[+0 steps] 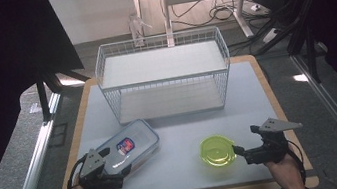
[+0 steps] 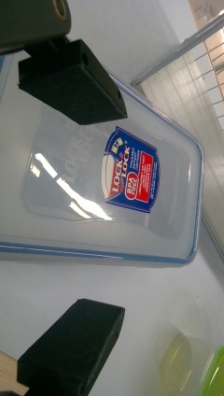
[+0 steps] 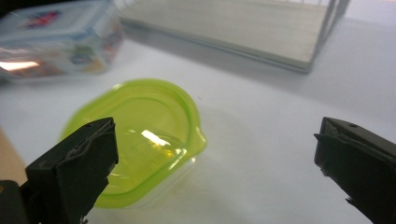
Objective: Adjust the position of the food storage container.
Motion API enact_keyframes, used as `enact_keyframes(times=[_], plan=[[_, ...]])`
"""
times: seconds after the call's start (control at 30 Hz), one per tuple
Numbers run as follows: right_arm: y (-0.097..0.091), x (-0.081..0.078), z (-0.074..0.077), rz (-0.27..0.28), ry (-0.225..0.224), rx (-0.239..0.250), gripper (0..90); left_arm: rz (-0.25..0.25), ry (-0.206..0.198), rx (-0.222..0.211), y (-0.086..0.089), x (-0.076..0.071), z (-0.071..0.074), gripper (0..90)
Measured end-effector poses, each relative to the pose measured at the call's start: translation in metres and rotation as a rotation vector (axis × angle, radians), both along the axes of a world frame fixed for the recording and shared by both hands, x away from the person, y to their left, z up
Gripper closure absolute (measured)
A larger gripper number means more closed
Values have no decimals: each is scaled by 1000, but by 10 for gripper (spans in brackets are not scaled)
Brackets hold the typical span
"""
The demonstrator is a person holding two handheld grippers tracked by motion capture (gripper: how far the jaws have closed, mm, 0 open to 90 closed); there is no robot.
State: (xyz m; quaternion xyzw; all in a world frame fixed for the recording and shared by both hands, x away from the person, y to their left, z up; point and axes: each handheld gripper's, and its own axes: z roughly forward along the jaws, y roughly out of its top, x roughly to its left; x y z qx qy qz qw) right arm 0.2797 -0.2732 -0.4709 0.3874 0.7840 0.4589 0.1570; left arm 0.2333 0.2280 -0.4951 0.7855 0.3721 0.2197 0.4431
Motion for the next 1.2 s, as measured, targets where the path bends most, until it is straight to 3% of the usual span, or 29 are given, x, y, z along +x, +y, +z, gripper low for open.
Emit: enact_keyframes(times=[0.1,0.2,0.5,0.73,1.0,1.03,1.17,1.2], plan=[[5,1,-3,-10,7,-33,0,-5,8,-38,1,0,-1,65],[10,0,-4,-11,5,-62,0,-1,-7,-23,0,-1,-1,61],[10,1,-6,-38,25,-56,0,3,-19,-23,0,-1,-2,59],[13,1,-3,-23,51,-60,7,-1,-24,-18,0,-2,-3,62],[20,0,4,-10,63,-75,142,-3,-30,-13,-1,-2,-3,64],[22,-1,7,-6,59,-67,202,-4,-31,-12,-1,-2,-3,65],[27,-1,10,14,58,-72,293,-6,-36,-9,-2,-2,-2,66],[30,-1,12,26,60,-77,365,-6,-36,-8,-2,-2,-2,67]])
